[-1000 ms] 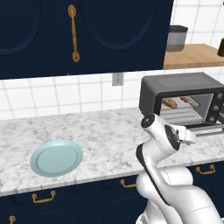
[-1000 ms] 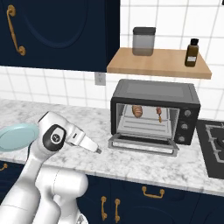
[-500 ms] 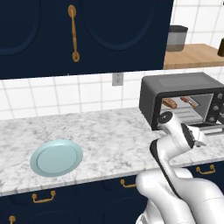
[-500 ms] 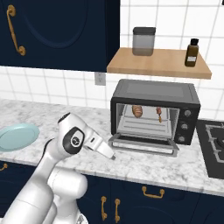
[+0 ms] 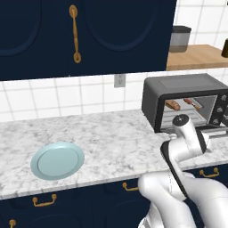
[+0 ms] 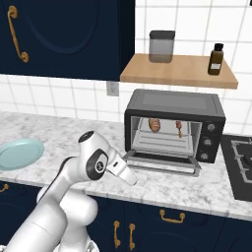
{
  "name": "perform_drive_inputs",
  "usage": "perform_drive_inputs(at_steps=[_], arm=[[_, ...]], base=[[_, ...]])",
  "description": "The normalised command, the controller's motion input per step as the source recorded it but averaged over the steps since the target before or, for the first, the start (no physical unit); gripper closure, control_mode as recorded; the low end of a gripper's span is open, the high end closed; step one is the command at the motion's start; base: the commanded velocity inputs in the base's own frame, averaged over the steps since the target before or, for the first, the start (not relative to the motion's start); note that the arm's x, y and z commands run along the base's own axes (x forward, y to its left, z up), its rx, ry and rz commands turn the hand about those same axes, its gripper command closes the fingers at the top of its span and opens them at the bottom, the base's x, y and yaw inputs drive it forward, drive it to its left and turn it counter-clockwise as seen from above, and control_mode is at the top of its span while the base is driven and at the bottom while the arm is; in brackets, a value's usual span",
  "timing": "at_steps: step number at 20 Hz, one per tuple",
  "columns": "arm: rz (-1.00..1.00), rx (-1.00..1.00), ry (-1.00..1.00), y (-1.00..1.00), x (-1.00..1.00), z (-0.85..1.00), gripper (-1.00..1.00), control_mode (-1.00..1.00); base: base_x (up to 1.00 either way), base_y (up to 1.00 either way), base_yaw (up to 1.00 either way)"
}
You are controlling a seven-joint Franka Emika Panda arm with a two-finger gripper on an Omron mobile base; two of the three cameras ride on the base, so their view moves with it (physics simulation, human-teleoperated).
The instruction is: Pick up the kebab skewer and baguette bread, and place them inside the toaster oven. Close the toaster oven door and start by setting the timer.
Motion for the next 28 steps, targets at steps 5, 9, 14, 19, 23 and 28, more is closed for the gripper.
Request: perform_drive_inputs(at_steps=[5,9,14,19,23,28], arm=[[0.03,0.0,-0.04,0.08,0.13,-0.76,-1.0,-1.0],[0.07,0.0,-0.01,0.14,0.28,-0.53,-1.0,-1.0],[0.13,0.0,-0.02,0.15,0.36,-0.47,-1.0,-1.0],[0.16,0.0,-0.13,0.21,0.33,-0.25,-1.0,-1.0],[0.13,0.0,-0.22,0.38,0.43,0.0,-1.0,-1.0],[0.09,0.0,-0.19,0.39,0.43,0.0,-1.0,-1.0]], base=[[0.0,0.0,0.0],[0.0,0.0,0.0],[0.0,0.0,0.0],[0.0,0.0,0.0],[0.0,0.0,0.0],[0.0,0.0,0.0]])
